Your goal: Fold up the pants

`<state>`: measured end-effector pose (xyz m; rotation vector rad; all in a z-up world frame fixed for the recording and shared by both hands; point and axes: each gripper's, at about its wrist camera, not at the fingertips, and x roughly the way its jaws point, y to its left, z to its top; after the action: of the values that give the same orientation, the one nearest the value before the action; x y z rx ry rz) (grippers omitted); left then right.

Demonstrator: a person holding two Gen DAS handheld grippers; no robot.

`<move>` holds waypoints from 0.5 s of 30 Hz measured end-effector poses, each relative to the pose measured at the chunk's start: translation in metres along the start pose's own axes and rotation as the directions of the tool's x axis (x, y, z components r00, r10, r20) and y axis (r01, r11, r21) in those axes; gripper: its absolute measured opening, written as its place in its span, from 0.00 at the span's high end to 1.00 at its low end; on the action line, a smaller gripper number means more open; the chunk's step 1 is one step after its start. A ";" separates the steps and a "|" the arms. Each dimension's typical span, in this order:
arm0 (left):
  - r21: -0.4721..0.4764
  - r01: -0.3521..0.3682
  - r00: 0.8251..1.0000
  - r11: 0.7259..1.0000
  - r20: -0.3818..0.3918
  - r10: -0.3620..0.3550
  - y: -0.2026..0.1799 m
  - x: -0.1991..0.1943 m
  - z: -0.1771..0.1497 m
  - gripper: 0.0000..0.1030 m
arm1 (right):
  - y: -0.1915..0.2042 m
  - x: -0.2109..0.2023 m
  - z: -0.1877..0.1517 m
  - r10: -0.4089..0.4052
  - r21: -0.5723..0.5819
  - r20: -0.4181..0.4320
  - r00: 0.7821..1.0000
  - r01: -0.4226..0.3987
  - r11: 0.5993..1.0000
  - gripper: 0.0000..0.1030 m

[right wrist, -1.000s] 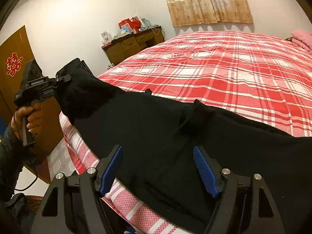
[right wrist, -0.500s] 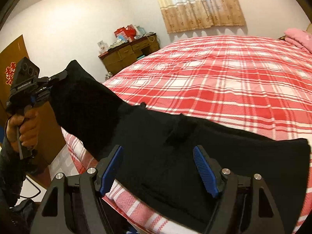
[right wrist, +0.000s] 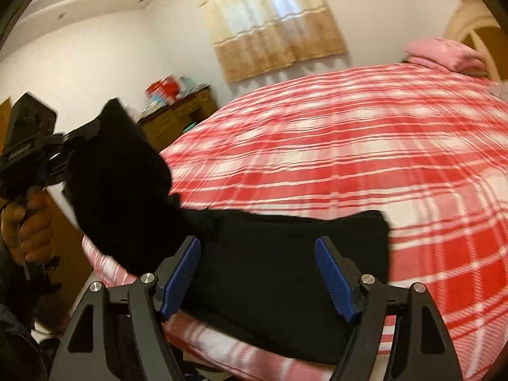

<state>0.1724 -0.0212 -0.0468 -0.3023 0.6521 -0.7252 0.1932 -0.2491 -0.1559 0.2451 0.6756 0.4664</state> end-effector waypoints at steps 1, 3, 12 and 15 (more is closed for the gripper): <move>0.009 0.009 1.000 1.000 -0.011 -0.009 -0.007 0.007 0.001 0.89 | -0.011 -0.003 0.002 -0.017 0.033 0.014 1.000 0.017 0.999 0.26; 0.027 0.025 0.999 0.999 -0.037 -0.024 -0.018 0.022 0.001 0.89 | -0.028 -0.007 0.003 -0.052 0.085 0.040 0.998 0.049 0.995 0.26; 0.071 0.016 0.983 0.997 -0.186 -0.003 -0.038 0.099 -0.018 0.89 | -0.074 -0.020 0.007 -0.159 0.244 0.093 0.983 0.132 0.961 0.26; 0.060 0.006 0.971 0.998 -0.238 0.009 -0.037 0.126 -0.035 0.89 | -0.074 -0.019 0.006 -0.165 0.244 0.097 0.982 0.137 0.960 0.26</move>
<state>0.2016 -0.1367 -0.1121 -0.1595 0.8562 -0.7856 0.2087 -0.3237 -0.1678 0.4393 0.6301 0.2224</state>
